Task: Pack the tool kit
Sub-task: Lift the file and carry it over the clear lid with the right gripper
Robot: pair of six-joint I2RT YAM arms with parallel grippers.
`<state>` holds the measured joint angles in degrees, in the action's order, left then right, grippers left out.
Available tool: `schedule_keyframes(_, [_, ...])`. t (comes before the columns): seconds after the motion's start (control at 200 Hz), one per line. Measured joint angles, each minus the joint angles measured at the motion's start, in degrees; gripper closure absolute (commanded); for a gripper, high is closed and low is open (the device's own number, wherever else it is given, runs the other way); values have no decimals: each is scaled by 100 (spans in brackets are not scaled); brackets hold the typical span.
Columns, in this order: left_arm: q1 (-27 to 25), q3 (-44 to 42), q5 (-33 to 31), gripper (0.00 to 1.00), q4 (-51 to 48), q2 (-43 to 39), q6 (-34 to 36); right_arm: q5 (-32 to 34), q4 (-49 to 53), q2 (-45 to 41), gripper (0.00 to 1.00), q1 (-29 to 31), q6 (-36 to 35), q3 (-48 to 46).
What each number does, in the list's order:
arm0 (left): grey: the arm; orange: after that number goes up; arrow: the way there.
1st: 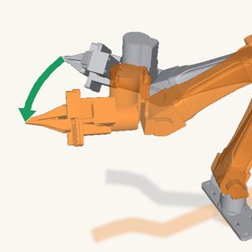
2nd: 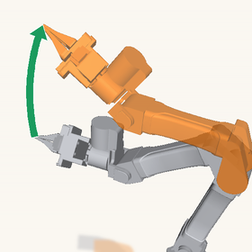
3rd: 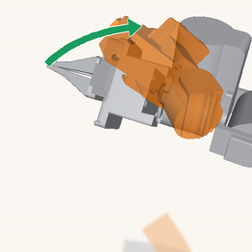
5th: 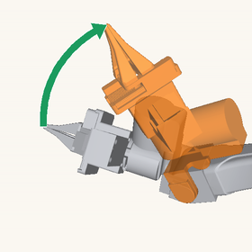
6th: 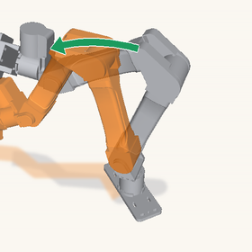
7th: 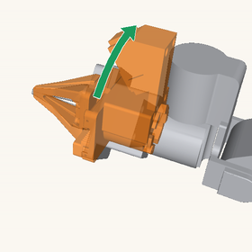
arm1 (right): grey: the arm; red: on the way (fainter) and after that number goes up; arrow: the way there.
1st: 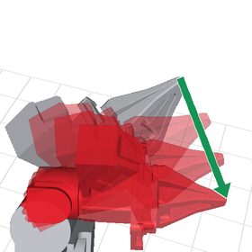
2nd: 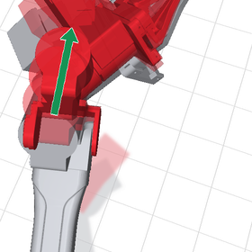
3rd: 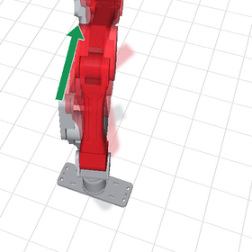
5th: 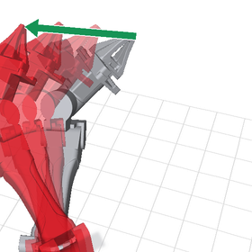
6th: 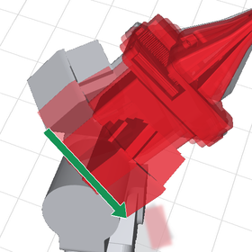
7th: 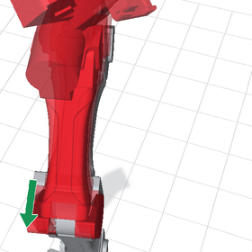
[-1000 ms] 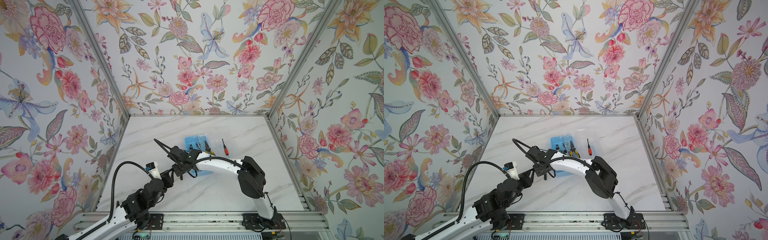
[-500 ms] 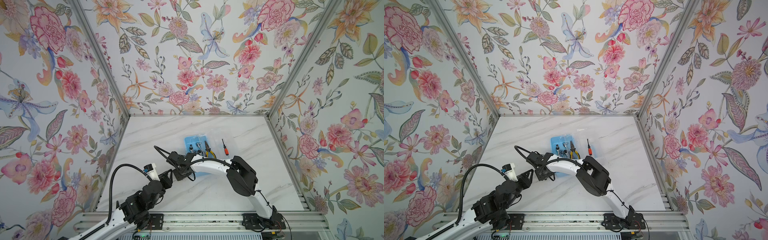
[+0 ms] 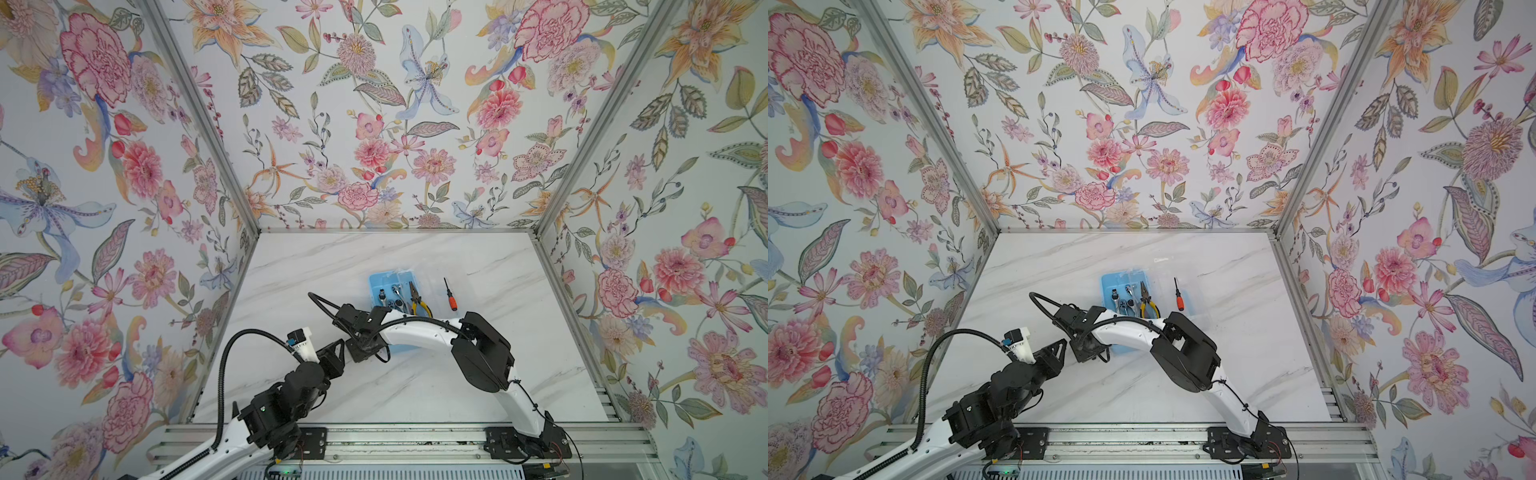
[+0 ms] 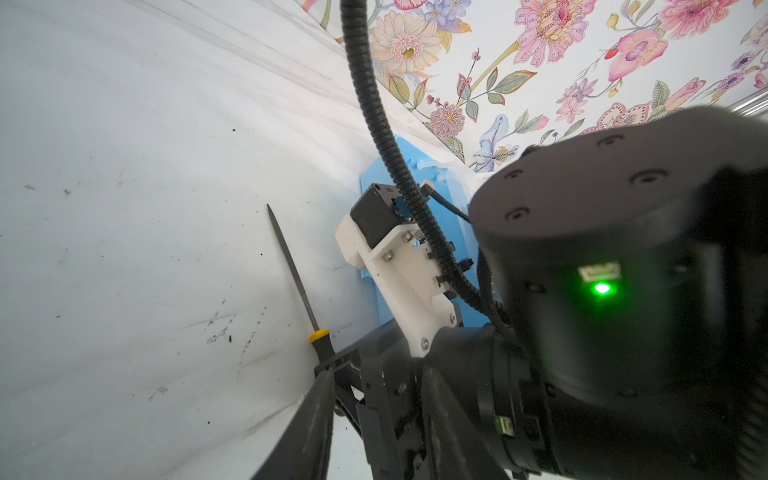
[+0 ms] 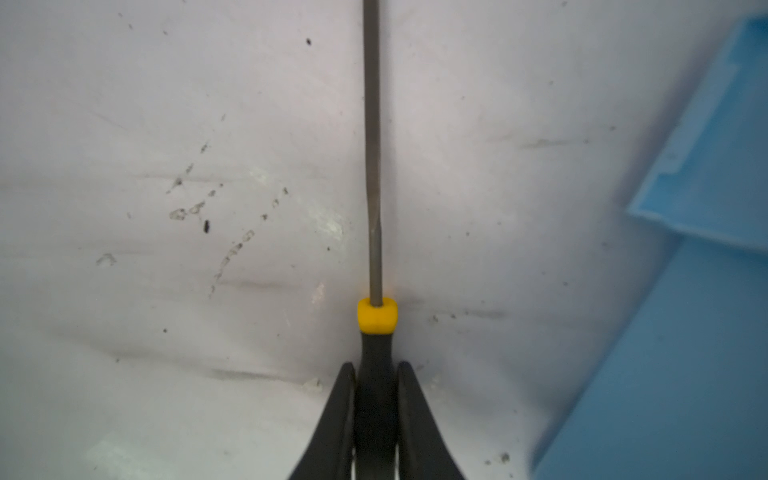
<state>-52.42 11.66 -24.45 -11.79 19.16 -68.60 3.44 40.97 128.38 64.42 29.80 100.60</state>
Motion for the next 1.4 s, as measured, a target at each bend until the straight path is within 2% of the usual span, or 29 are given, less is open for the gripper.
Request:
schedule_keyframes(0.085, [39,83,2,61,22,162,79,0,0,0,100,-37,-59,0])
schedule_keyframes(0.245, [98,323,118,60,420,555,271,-15,-9,-74,100,-190,-205,-4])
schedule_keyframes(0.395, [166,857,372,61,999,1493,533,-48,-83,-555,100,-382,-374,-37])
schedule_keyframes(0.571, [361,1679,1010,61,2070,2874,859,7,-555,-1810,100,-887,-501,-649])
schedule_keyframes(0.806, [632,2540,2229,50,3110,4352,1390,107,-922,-2942,100,-1716,-673,-1676])
schedule_keyframes(0.846, [695,2568,2459,50,3296,4494,1440,155,-931,-3086,100,-1825,-732,-1832])
schedule_keyframes(1.016, [1499,2533,2610,48,3567,4988,1591,568,-619,-3801,100,-2730,-1032,-2321])
schedule_keyframes(1.111, [1735,2533,2776,48,3733,5294,1670,796,-566,-4124,100,-3145,-1224,-2496])
schedule_keyframes(1.401, [2011,2697,3311,50,3998,5880,1867,1126,-306,-4288,100,-3429,-1805,-2721])
